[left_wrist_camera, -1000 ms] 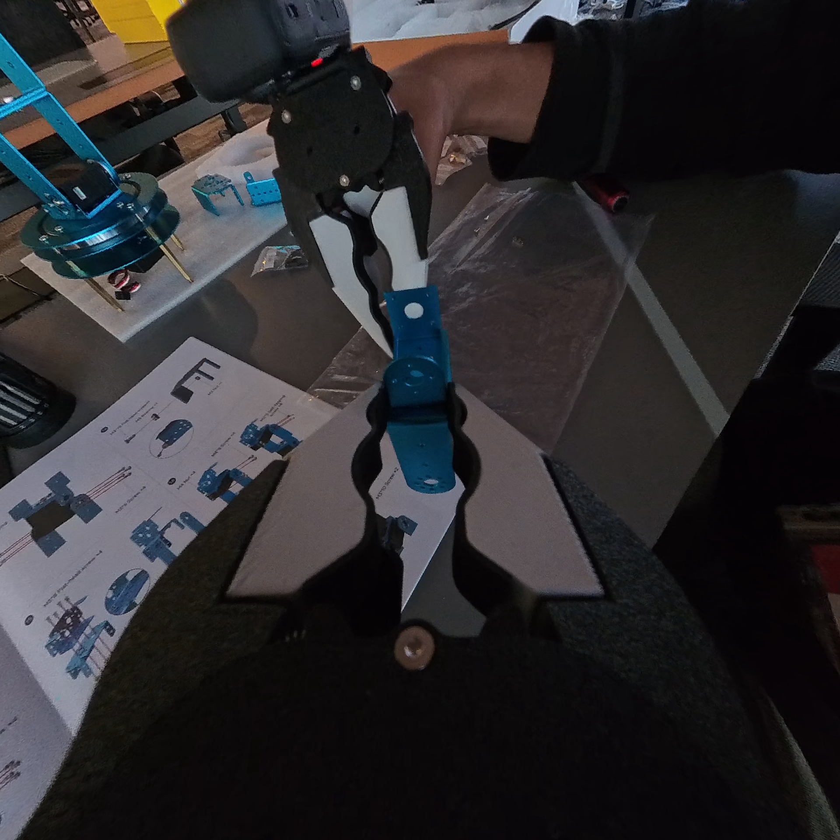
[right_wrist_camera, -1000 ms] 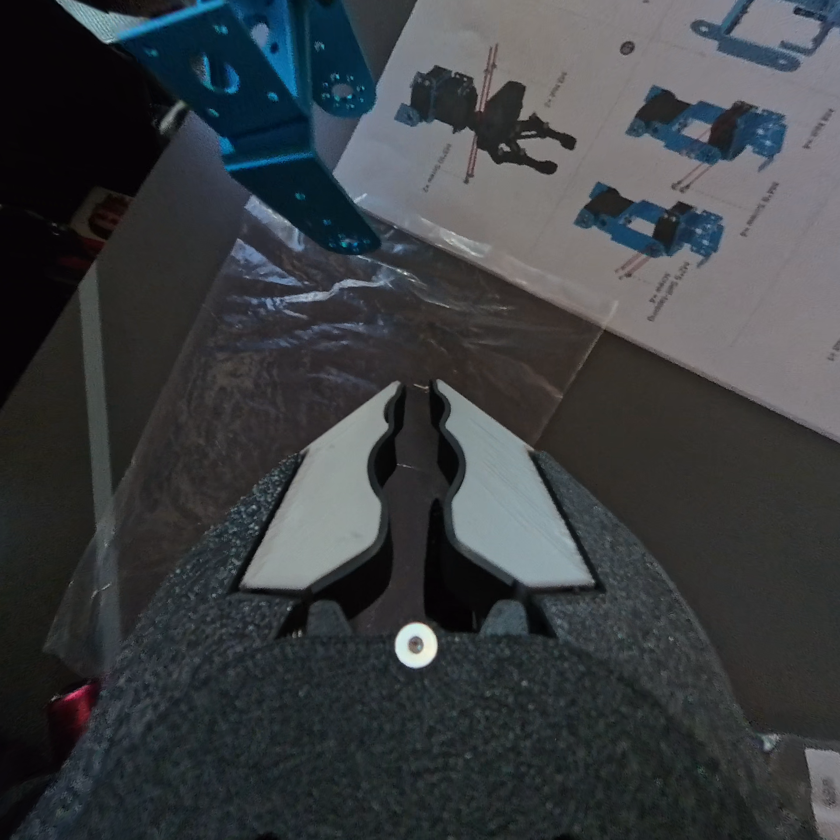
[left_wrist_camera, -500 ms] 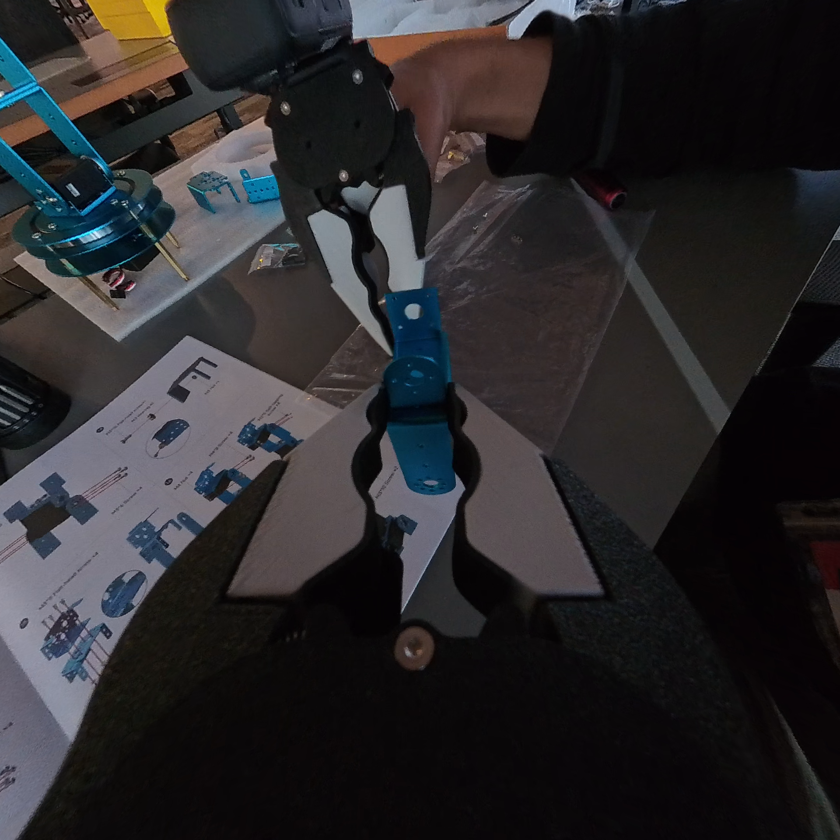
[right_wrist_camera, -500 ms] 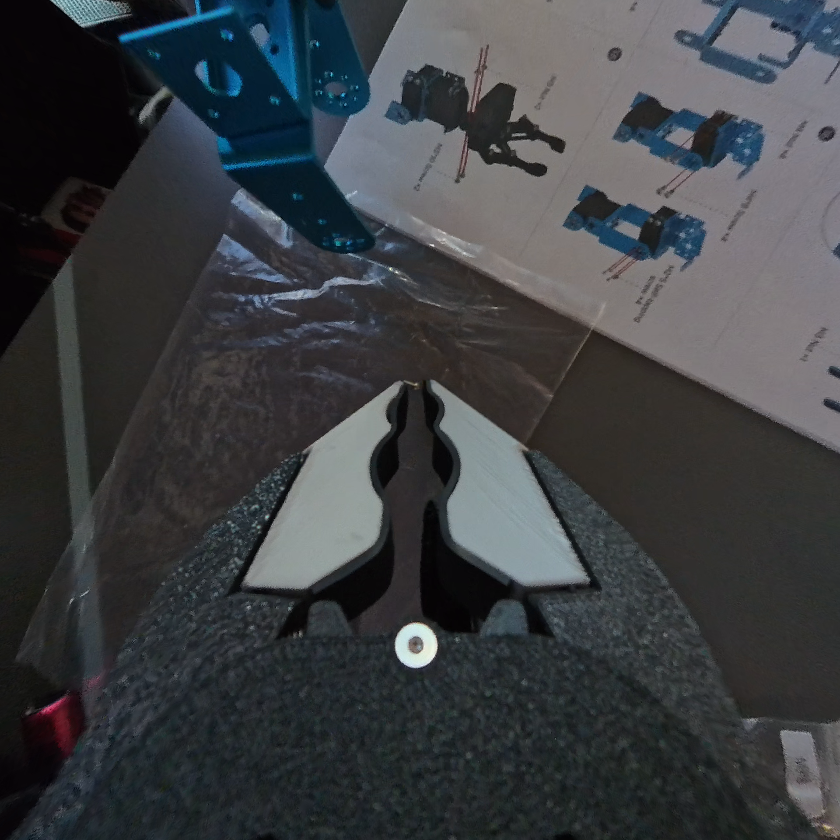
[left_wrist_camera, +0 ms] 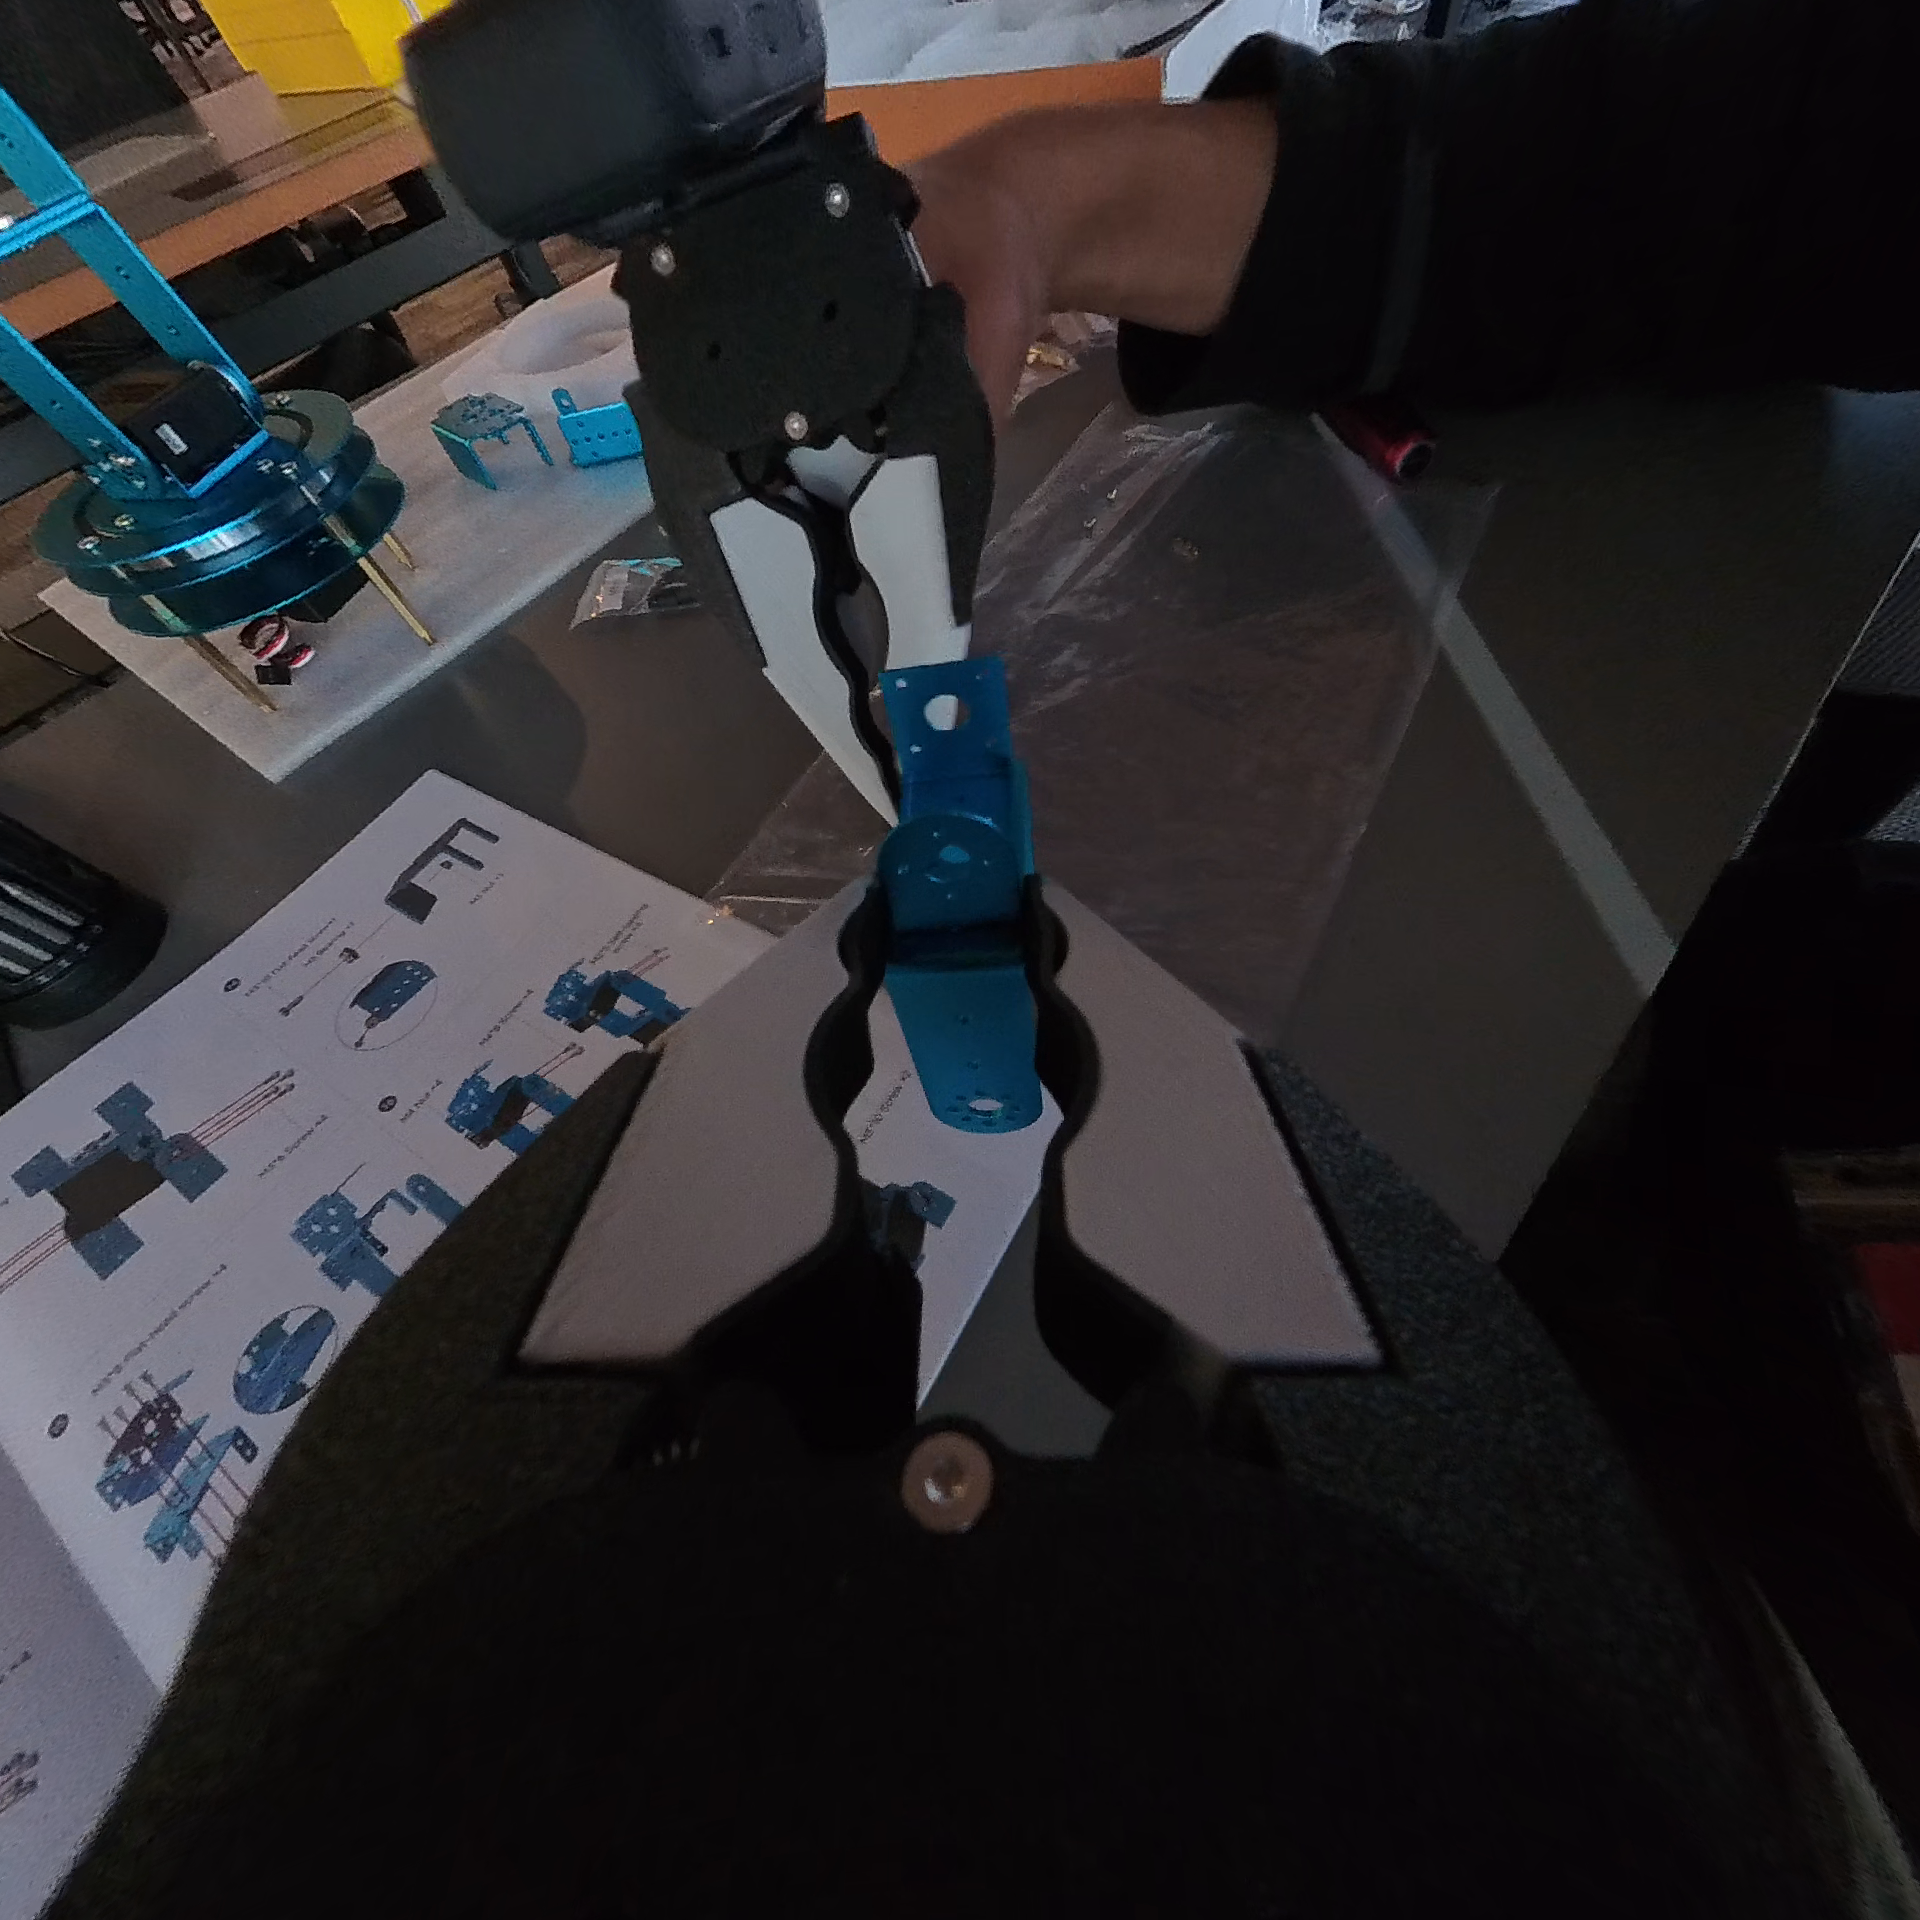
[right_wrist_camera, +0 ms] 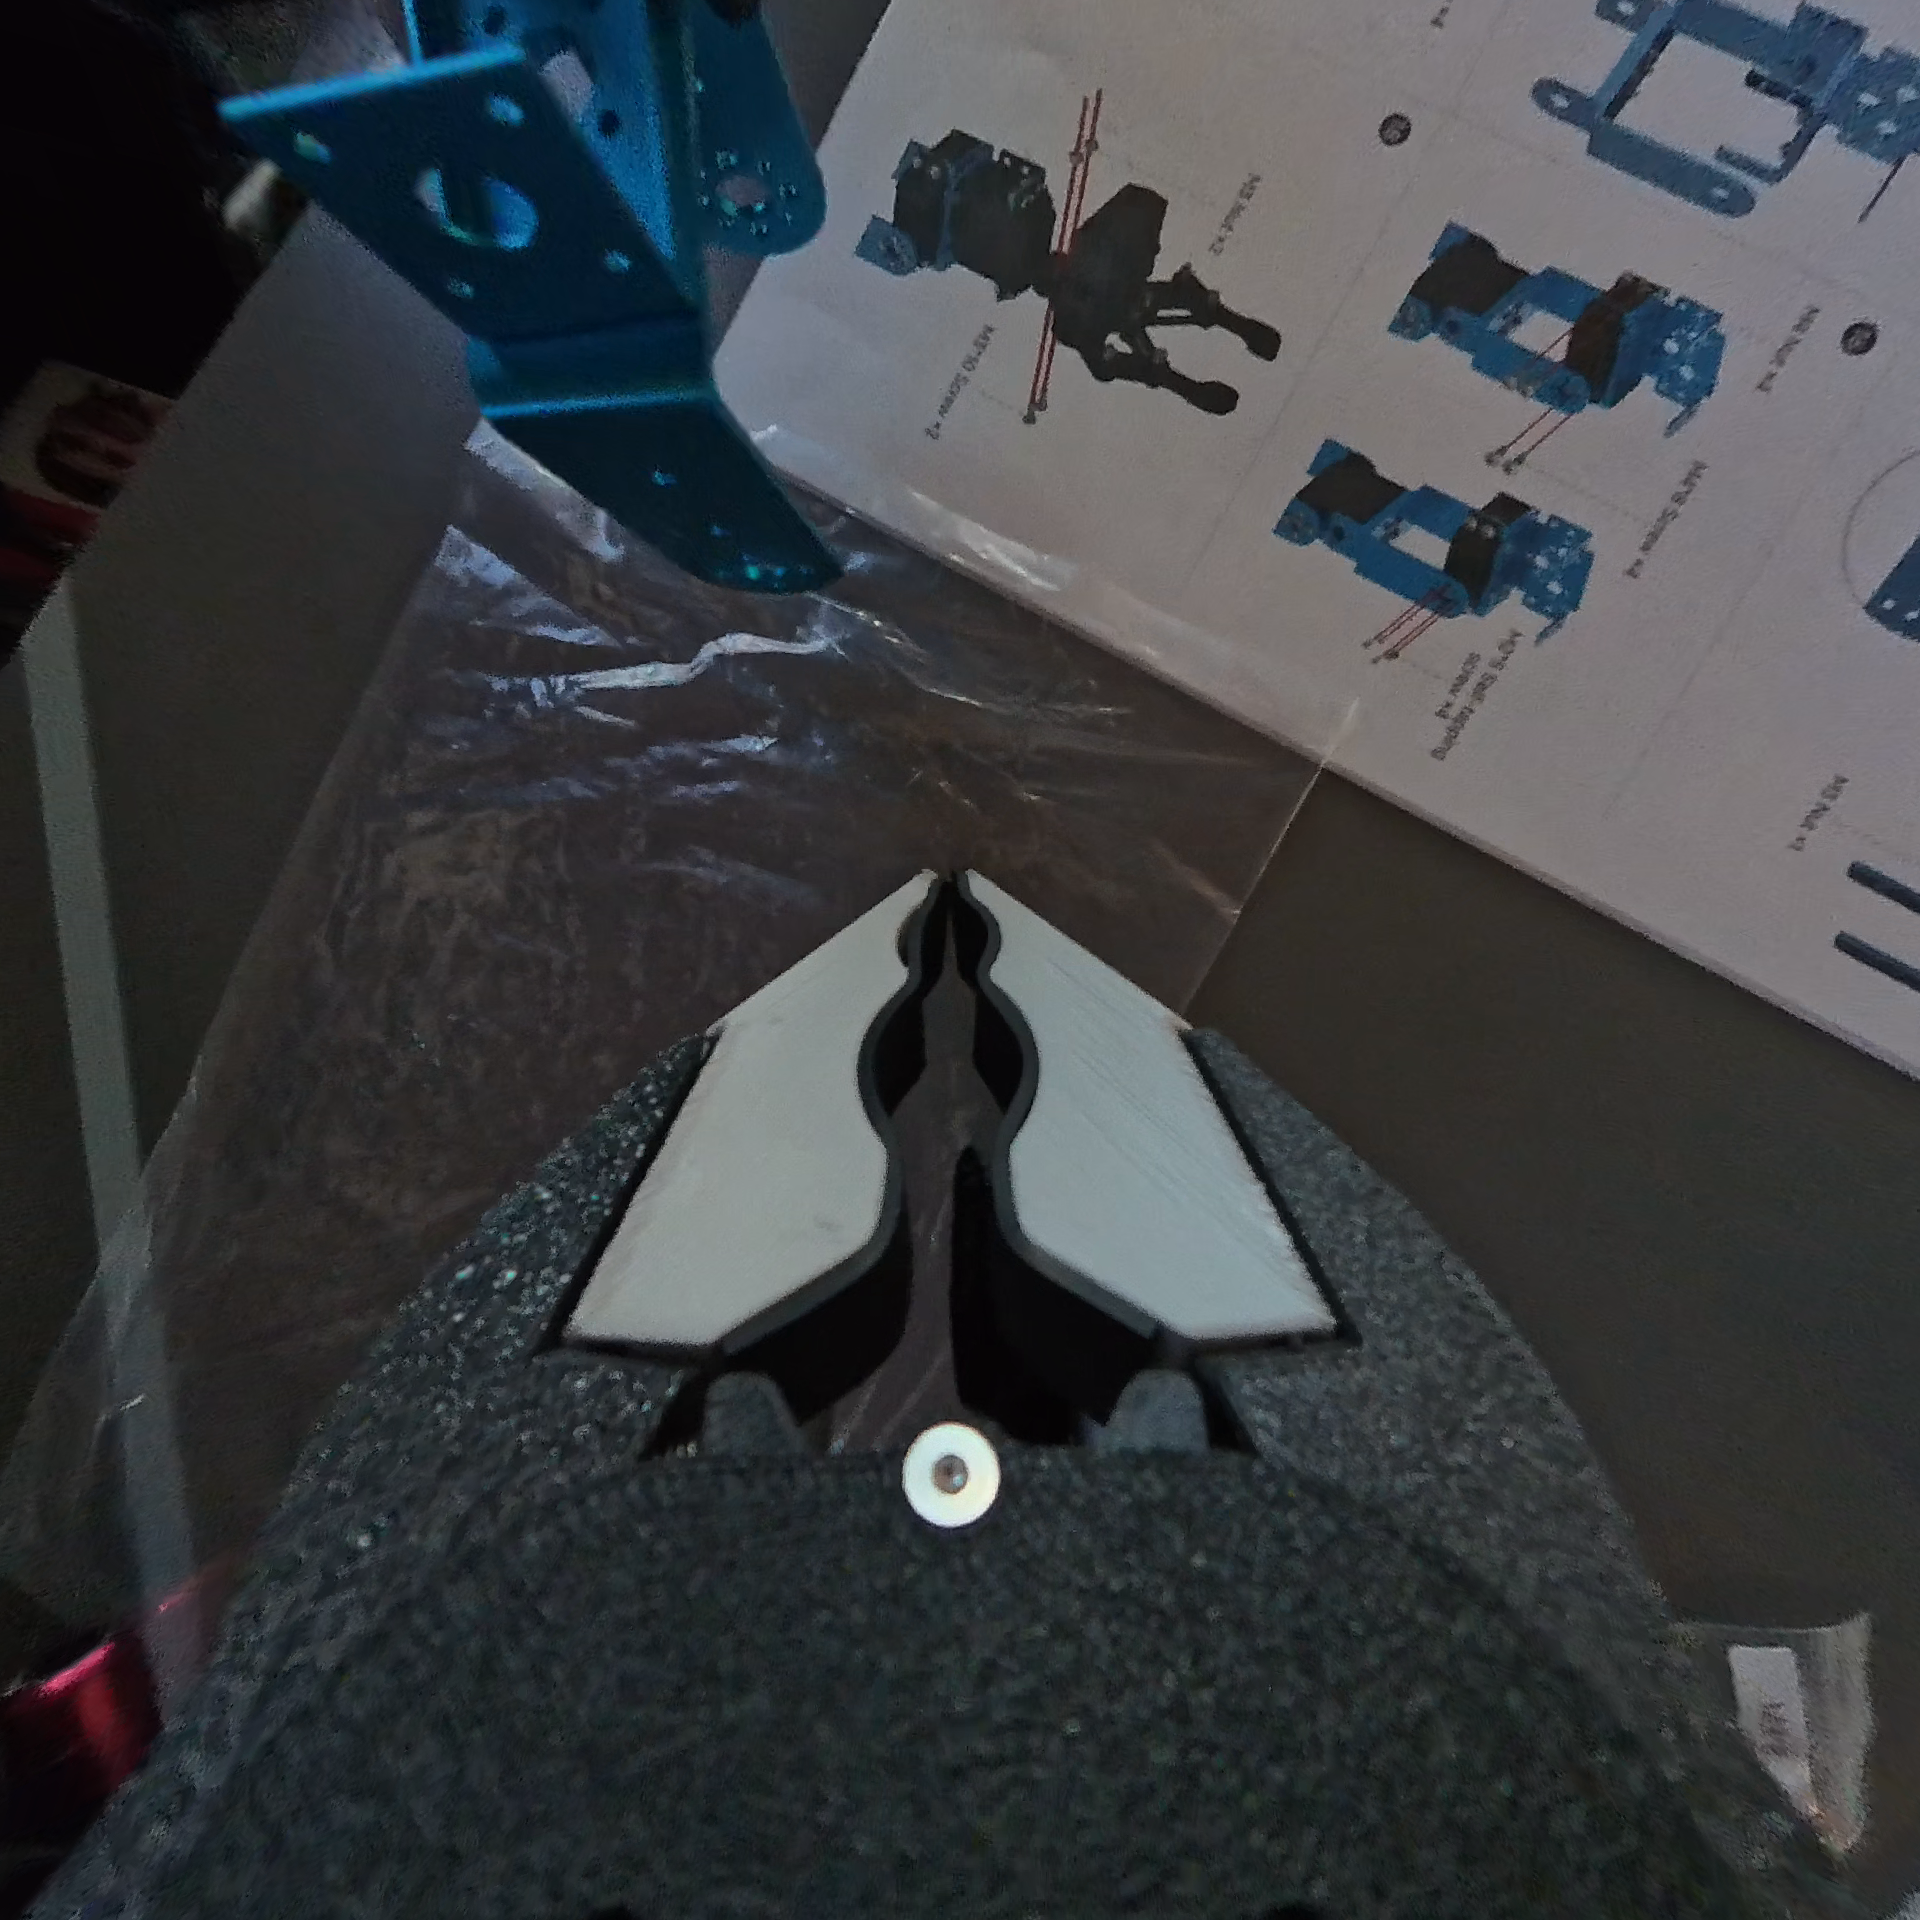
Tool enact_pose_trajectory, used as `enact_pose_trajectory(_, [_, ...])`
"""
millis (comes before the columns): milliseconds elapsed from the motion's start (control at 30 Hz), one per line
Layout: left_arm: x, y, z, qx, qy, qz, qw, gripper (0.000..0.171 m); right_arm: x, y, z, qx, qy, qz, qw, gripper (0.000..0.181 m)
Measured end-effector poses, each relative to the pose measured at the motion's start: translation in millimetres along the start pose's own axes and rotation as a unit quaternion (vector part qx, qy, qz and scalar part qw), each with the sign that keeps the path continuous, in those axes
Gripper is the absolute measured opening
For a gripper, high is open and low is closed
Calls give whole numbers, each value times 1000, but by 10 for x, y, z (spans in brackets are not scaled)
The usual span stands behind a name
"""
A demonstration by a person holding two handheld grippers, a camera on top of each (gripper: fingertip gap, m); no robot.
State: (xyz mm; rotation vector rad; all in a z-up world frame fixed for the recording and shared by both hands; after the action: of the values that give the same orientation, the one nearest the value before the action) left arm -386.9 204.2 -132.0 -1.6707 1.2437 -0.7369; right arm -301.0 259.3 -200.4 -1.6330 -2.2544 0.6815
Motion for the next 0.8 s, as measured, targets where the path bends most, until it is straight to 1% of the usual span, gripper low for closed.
enact_pose_trajectory(133, [-75,22,8,1,-12,-13,1000,25,35,-64,-6,2,36,-20,999,0])
enact_pose_trajectory(200, [-165,14,7,8,-26,-36,999,25,71,-99,-66,6,58,-29,998,0])
enact_pose_trajectory(333, [-390,29,-12,17,-65,-91,994,25,105,-253,-292,19,115,-52,992,0])
enact_pose_trajectory(433, [-505,35,-2,29,-81,-129,988,25,69,-460,-534,43,163,-78,983,0])
enact_pose_trajectory(533, [-489,-24,58,53,-71,-146,985,25,-7,-703,-720,69,209,-107,970,0])
enact_pose_trajectory(633, [-421,-91,126,69,-58,-138,986,25,-90,-905,-779,78,245,-135,957,0])
enact_pose_trajectory(733, [-353,-113,175,66,-51,-125,989,25,-81,-975,-758,52,285,-159,944,0])
enact_pose_trajectory(800, [-302,-105,199,56,-44,-113,991,25,-90,-992,-707,36,294,-170,940,0])
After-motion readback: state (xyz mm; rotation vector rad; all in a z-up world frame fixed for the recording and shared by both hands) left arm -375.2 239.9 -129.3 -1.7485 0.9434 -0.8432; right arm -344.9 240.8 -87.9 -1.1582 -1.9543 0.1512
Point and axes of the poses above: each gripper's, where its closed fingertips meet, z out along the fingers, y out of its underside, x = y × z across the jaws, the point moved 2 cm from there along -z, back along the fingers, and after that the axes turned 6 degrees about -z, right-handed, at the moved point
